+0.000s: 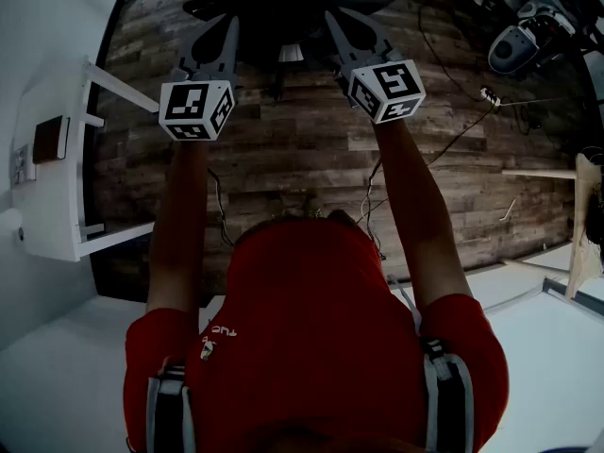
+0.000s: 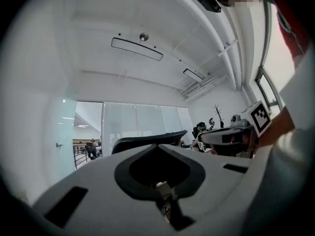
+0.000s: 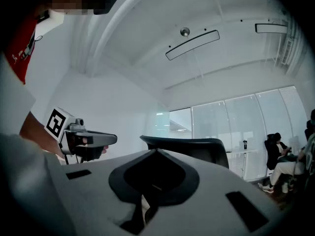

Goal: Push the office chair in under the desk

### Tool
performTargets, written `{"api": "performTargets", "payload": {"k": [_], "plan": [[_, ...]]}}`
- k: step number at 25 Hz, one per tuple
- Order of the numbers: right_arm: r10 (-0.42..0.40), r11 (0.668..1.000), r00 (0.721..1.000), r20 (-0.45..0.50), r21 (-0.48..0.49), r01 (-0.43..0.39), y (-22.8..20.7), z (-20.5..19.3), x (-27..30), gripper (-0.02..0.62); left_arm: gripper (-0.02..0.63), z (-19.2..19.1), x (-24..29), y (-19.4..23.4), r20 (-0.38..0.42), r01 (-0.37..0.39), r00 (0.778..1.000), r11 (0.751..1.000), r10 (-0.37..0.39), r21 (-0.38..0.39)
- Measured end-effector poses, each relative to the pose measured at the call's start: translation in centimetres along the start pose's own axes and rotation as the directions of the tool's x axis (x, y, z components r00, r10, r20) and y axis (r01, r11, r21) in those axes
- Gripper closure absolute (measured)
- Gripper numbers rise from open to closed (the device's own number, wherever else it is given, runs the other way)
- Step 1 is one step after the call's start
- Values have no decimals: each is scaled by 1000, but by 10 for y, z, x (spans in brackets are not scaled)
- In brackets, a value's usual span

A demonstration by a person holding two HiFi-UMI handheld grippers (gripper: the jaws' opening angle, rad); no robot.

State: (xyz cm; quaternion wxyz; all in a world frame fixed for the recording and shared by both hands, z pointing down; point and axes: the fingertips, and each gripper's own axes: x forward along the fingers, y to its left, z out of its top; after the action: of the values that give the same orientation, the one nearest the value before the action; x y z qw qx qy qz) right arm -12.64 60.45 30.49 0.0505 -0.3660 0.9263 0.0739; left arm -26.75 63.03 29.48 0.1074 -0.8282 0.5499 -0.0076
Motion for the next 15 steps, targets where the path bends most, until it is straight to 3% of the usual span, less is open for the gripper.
{"api": "performTargets", "payload": {"k": [11, 15], "plan": [[56, 998, 998, 2, -27, -56, -21, -1, -9, 569, 595, -7, 14, -7, -26, -36, 999, 999, 36, 33], [89, 991, 995, -37, -94, -92, -35, -6, -13, 568, 595, -13, 17, -4, -65, -52, 996, 994, 59, 99]]}}
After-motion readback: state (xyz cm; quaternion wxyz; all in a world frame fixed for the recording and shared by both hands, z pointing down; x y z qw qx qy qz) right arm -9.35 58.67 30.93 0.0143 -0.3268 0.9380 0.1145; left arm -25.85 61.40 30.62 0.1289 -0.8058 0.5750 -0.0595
